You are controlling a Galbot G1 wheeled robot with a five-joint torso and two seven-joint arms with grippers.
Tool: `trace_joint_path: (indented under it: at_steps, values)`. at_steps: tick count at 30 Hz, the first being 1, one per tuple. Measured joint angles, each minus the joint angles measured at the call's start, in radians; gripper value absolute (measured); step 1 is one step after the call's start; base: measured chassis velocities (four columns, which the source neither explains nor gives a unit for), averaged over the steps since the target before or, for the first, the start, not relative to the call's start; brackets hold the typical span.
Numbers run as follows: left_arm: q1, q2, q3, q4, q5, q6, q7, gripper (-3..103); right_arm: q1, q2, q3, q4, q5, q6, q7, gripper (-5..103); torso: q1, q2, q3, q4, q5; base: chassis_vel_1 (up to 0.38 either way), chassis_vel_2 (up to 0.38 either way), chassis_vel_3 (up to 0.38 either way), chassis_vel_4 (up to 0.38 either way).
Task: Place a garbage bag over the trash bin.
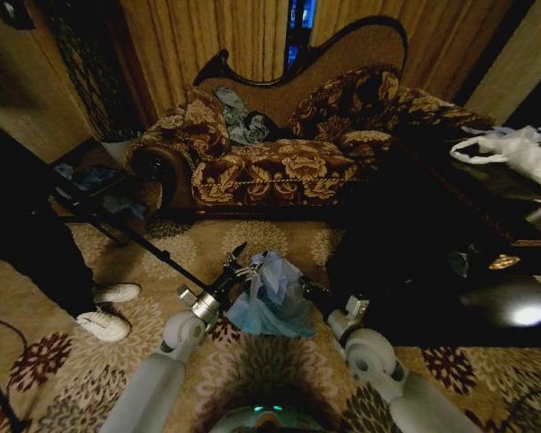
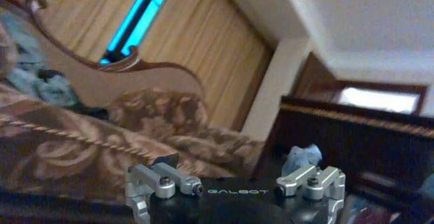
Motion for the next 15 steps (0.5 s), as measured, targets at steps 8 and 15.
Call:
trace_joint_path:
  at_steps: [8, 15]
  values:
    - [0.076, 0.023, -0.06, -0.057, 0.147, 0.214, -0.166, 100, -0.019, -0.034, 0.014, 0.004, 0.006, 0.0, -0.017, 0, 0.0, 0.0, 0.0, 0.0003, -0.0001, 0.0, 0.0, 0.0, 0.0]
    - [0.093, 0.038, -0.092, -0.119, 0.131, 0.281, -0.27, 100, -0.032, -0.034, 0.022, 0.002, 0.005, 0.002, -0.029, 0, 0.0, 0.0, 0.0, 0.0001, -0.0002, 0.0, 0.0, 0.0, 0.0]
